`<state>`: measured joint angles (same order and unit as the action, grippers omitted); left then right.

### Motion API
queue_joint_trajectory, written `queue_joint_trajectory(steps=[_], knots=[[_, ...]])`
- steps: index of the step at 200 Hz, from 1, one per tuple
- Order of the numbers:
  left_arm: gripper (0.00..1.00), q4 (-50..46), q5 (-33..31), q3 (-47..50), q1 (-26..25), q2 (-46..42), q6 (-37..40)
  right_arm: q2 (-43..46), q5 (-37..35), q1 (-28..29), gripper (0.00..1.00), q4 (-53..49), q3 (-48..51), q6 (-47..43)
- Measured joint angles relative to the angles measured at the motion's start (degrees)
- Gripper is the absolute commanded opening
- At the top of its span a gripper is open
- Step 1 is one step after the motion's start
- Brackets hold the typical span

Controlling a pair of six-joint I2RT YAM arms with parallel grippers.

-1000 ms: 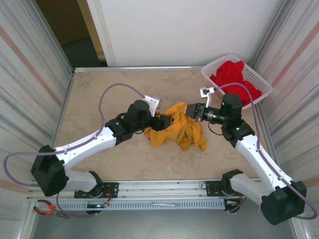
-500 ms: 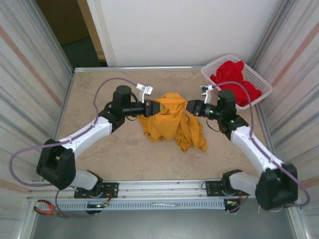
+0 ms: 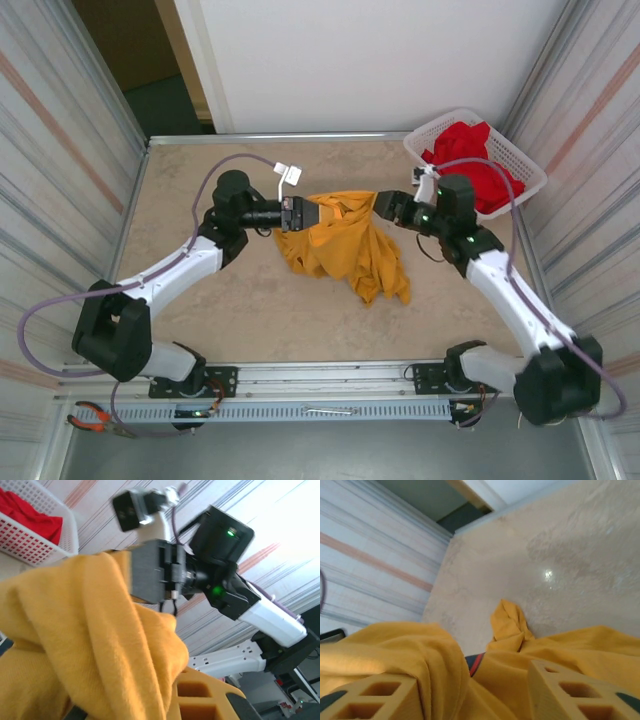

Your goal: Fold the inside-out t-shirt

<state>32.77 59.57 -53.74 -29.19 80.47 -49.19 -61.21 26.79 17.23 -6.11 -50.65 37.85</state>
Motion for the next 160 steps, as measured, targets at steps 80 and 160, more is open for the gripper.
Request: queue_joint_trajectory(steps=[80,160], knots=[[0.0,2.0,1.9,0.0,0.2,0.4,-1.7,5.7,-7.8,13.9,0.55,-7.7,-4.8,-5.9],[0.0,1.0,2.0,0.0,0.3,0.4,-1.7,-6.0,-14.1,16.7,0.26,-10.0,-11.3,-13.6]])
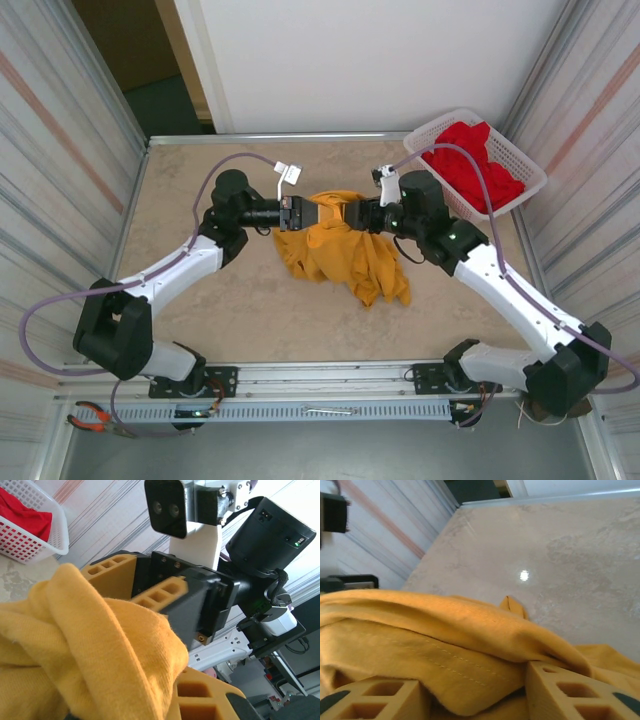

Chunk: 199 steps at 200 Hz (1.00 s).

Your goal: Fold the inside-out t-shirt

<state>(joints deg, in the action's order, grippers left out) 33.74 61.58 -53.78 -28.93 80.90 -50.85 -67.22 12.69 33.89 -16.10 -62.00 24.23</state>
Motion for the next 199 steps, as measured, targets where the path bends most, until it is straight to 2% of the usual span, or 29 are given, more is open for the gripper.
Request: queue_joint_trajectory(steps=[17,48,78,102,136,166,179,199], knots=[[0.0,-0.5,0.1,0.0,0.0,0.0,0.1,-0.5,-0.9,-0.1,0.0,-0.5,-0.3,-0.4],[0.0,-2.4,-0.3,-0.1,0.1,0.0,1.4,-0.7,-0.5,-0.9,0.0,-2.9,-3.5,-1.1],[0.37,-7.4,-5.0,-0.4,2.3,0.2,3.7,1.5,2.7,-2.1,0.0,-5.3,-7.8,-1.4],[0.48,-8.8,-8.9,-0.7,5.8,1.9,4.0,5.0,7.4,-3.6,0.0,-6.3,-10.8,-1.1],[0.52,-12.4,-13.0,-1.5,7.4,2.1,5.1,8.2,13.2,-6.7,0.0,-5.4,-12.3,0.8],[0.52,-18.1,-18.3,-1.3,6.2,-3.6,8.0,7.5,14.8,-8.9,0.0,-5.0,-11.4,2.6],[0.52,-21.5,-21.9,-1.3,3.8,-7.9,10.9,7.3,14.9,-9.2,0.0,-4.9,-10.1,3.4],[0.52,-25.7,-26.9,-2.0,-2.5,-13.1,15.6,7.0,15.3,-9.2,0.0,-5.0,-8.7,4.3]])
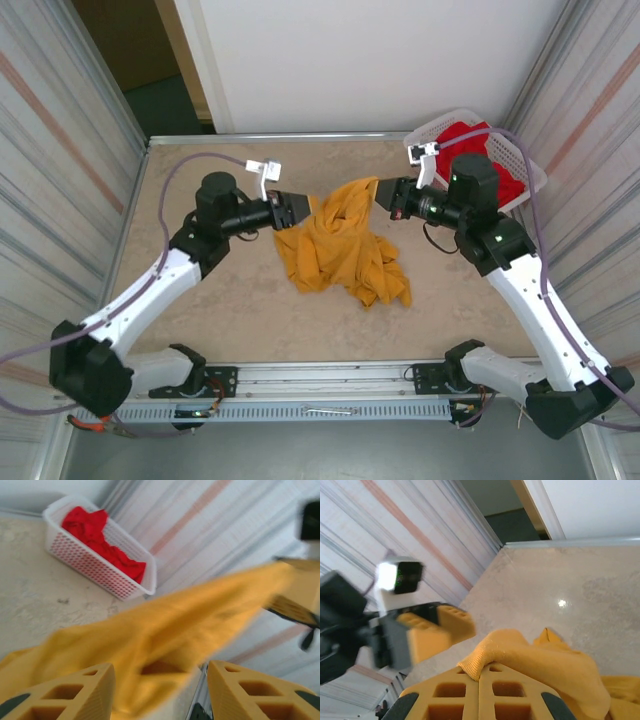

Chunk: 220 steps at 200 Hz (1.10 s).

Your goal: Fold the inside-out t-shirt

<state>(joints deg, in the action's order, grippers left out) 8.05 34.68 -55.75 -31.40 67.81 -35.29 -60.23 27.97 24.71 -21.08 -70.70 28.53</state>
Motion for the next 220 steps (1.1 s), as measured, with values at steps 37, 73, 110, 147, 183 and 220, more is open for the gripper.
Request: queue_joint_trajectory(steps=[37,73,110,147,183,220], knots=[[0.53,-3.9,-7.1,-2.6,-7.1,0.9,5.7,-0.1,0.4,0.0,0.0,0.3,0.8,1.4],[0.53,-7.7,-13.4,-4.5,-9.6,6.8,9.6,0.2,0.4,0.0,0.0,0.6,1.8,2.6],[0.51,-10.0,-17.5,-7.6,-10.7,12.3,11.4,0.4,0.7,0.0,0.0,1.7,2.6,3.8],[0.0,-11.8,-19.8,-12.2,-11.4,18.5,13.3,0.7,0.8,0.0,0.0,2.7,2.7,4.3],[0.0,-12.9,-15.1,-13.0,-9.5,19.1,14.3,1.8,0.8,-3.8,0.0,3.6,5.7,4.5],[0.0,-0.5,2.5,-6.2,-0.2,12.7,6.7,0.4,-0.6,-8.4,0.0,5.8,12.1,5.2]])
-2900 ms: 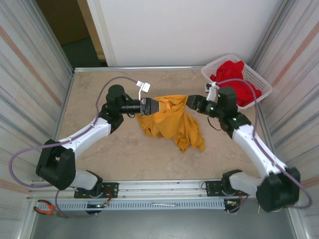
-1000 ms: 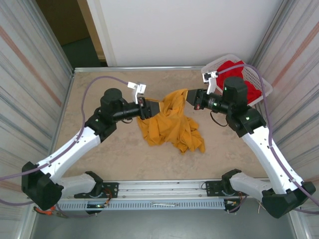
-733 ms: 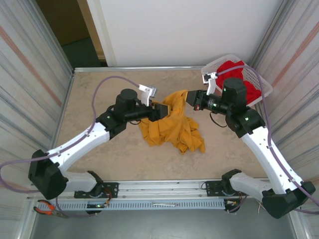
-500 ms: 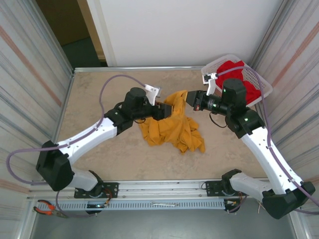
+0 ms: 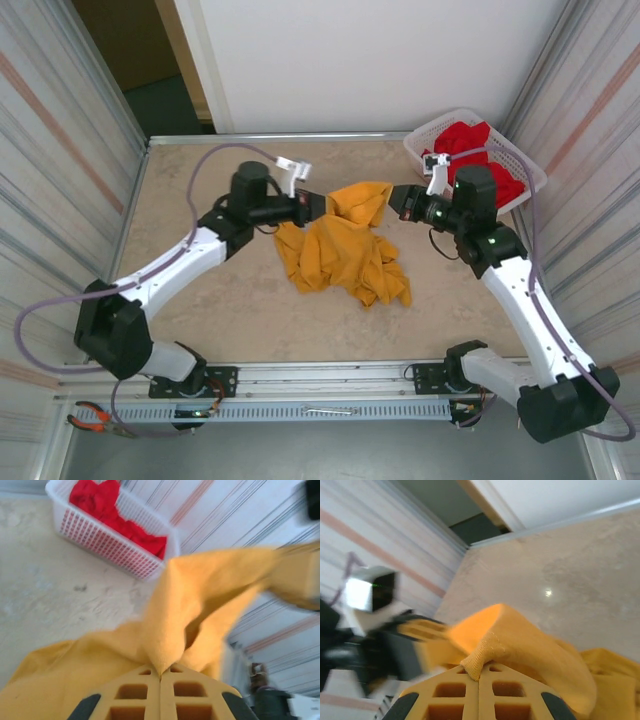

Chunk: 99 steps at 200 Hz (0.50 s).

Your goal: Fold the inside-out t-shirt

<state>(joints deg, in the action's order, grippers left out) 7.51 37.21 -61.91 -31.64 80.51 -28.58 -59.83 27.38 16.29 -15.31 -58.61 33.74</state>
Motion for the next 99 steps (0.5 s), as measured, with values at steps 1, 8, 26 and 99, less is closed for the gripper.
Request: queue_joint_trajectory(steps=[1,8,26,99], knots=[[0.0,0.4,0.7,0.1,0.3,-0.1,-0.4,-0.2,-0.2,-0.1,0.0,0.0,0.2,0.0],[0.0,3.6,4.1,0.7,1.7,-0.6,-2.6,-1.2,-0.7,-0.2,0.0,0.2,1.1,0.2],[0.0,11.6,12.2,1.2,3.0,-0.7,-8.7,-4.3,-1.3,-0.2,0.0,1.0,2.7,0.3],[0.0,34.8,25.4,2.0,3.7,3.8,-27.0,-8.8,-2.3,0.7,0.0,2.0,4.1,0.4]])
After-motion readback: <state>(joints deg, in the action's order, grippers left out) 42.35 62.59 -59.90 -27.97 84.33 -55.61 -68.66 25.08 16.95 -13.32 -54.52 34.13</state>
